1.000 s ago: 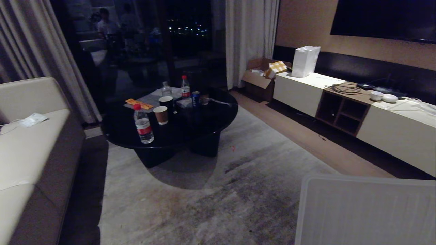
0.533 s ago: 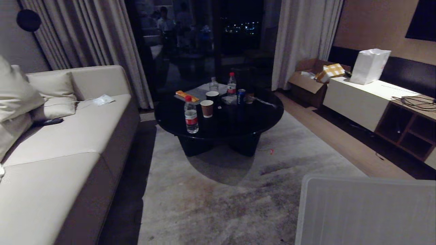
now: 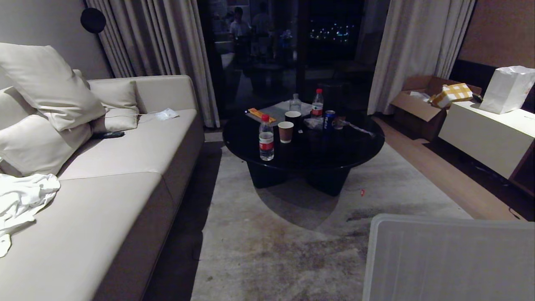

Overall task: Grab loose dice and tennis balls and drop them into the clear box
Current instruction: Close the lid

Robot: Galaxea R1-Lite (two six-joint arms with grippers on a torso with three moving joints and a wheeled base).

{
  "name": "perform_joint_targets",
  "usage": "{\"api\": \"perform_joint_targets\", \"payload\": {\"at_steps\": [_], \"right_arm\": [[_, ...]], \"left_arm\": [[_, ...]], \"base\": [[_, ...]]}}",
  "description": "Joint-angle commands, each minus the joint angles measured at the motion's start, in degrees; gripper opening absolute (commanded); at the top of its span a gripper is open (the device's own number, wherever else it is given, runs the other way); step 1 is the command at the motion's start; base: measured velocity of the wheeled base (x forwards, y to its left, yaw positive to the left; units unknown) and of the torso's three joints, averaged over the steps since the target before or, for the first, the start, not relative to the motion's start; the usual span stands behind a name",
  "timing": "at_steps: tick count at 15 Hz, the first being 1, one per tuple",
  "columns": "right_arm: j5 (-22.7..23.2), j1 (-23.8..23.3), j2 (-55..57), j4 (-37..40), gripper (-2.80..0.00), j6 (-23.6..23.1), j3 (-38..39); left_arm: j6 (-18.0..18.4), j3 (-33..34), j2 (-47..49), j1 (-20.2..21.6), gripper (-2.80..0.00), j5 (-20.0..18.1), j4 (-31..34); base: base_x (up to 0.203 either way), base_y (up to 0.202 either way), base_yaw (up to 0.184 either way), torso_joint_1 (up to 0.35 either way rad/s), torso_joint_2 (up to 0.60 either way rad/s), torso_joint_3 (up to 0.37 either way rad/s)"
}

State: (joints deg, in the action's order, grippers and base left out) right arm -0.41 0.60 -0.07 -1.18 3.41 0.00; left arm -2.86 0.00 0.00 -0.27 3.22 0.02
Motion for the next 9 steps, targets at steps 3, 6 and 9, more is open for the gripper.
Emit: {"api": "perform_joint_targets", "payload": {"at_steps": [3, 6, 9], "right_arm": [[0.0, 0.0, 0.1, 0.0, -2.80, 0.0, 0.4], [0.0, 0.0, 0.1, 0.0, -2.80, 0.1, 0.4], [0.0, 0.0, 0.1, 0.0, -2.80, 0.1, 0.4]], "left_arm": [[-0.1, 0.1, 0.1, 0.0, -2.80, 0.0, 0.0], [-0.2, 0.1, 0.1, 0.0, -2.80, 0.0, 0.0], [-0.2, 0.1, 0.1, 0.0, -2.80, 0.0, 0.0]], "base": [[-0.082, 0.001, 0.002, 0.002, 0.00, 0.000], [-0.184, 0.000, 0.001, 0.003, 0.01, 0.003], [-0.184, 0.000, -0.003, 0.001, 0.00, 0.004]]}}
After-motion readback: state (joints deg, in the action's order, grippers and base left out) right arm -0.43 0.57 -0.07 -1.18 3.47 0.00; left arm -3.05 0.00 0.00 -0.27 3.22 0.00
